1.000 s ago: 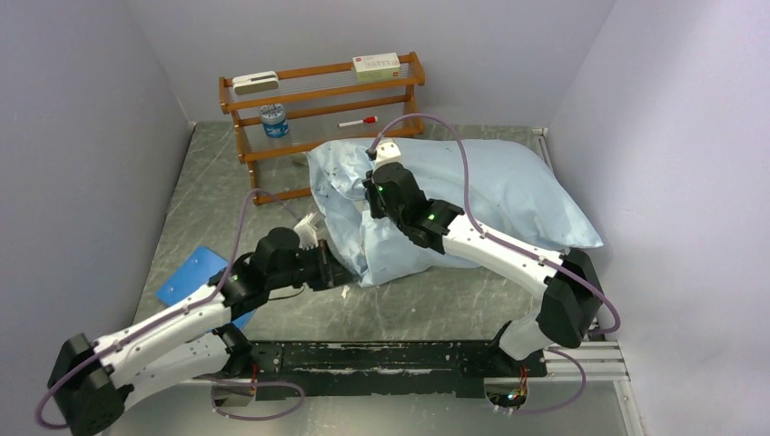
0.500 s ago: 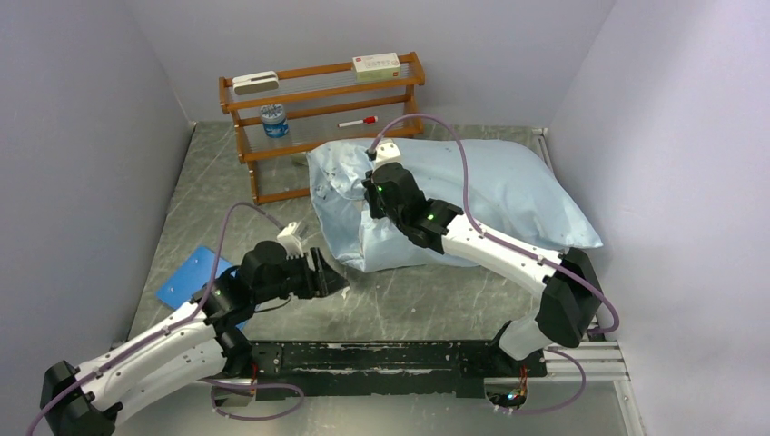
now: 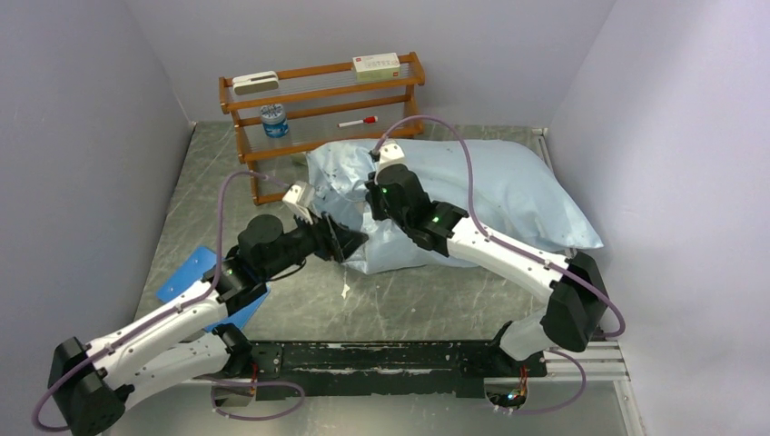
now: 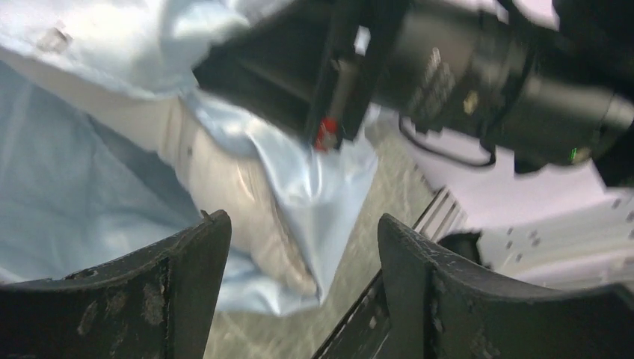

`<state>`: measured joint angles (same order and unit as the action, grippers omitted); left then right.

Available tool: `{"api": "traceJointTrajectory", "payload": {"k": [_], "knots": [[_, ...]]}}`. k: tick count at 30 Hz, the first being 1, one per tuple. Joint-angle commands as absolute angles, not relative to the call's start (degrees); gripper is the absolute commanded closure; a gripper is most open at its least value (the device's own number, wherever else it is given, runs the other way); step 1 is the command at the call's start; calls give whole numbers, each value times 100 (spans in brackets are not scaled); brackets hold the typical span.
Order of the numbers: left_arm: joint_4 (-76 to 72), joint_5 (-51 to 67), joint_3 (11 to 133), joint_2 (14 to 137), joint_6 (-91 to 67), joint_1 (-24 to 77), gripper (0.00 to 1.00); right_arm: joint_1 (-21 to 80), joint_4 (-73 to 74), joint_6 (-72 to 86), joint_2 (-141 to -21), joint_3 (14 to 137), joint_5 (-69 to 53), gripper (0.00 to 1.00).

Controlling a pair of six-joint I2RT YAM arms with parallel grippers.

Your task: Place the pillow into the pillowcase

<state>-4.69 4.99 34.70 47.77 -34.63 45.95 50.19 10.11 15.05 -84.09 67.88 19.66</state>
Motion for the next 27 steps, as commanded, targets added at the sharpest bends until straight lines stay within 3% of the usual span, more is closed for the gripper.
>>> {"api": "traceJointTrajectory", "payload": {"k": [1,2,5,13,16,21,27], "knots": [[-1905,118,3532,5104,-4665,4309,24,4997,347,1719,-8009,6781,1677,100],[-2193,31,3451,5161,-4878,4263,23,5000,370,1745,-7999,6796,1592,93],[-2138,-270,3555,5304,-4948,4195,18,4998,582,1939,-7973,6928,1460,56],[-751,-626,3181,4813,-4698,4188,15,5001,706,2138,-7230,6668,1583,27],[-136,-842,2982,4317,-4838,4192,14,4993,752,2086,-6967,6579,1720,3],[1026,-1134,2884,4090,-5063,4190,14,4988,855,2084,-6733,6542,1824,0],[689,-788,2471,4223,-5057,4192,13,4991,898,2150,-6723,6556,1782,0]]}}
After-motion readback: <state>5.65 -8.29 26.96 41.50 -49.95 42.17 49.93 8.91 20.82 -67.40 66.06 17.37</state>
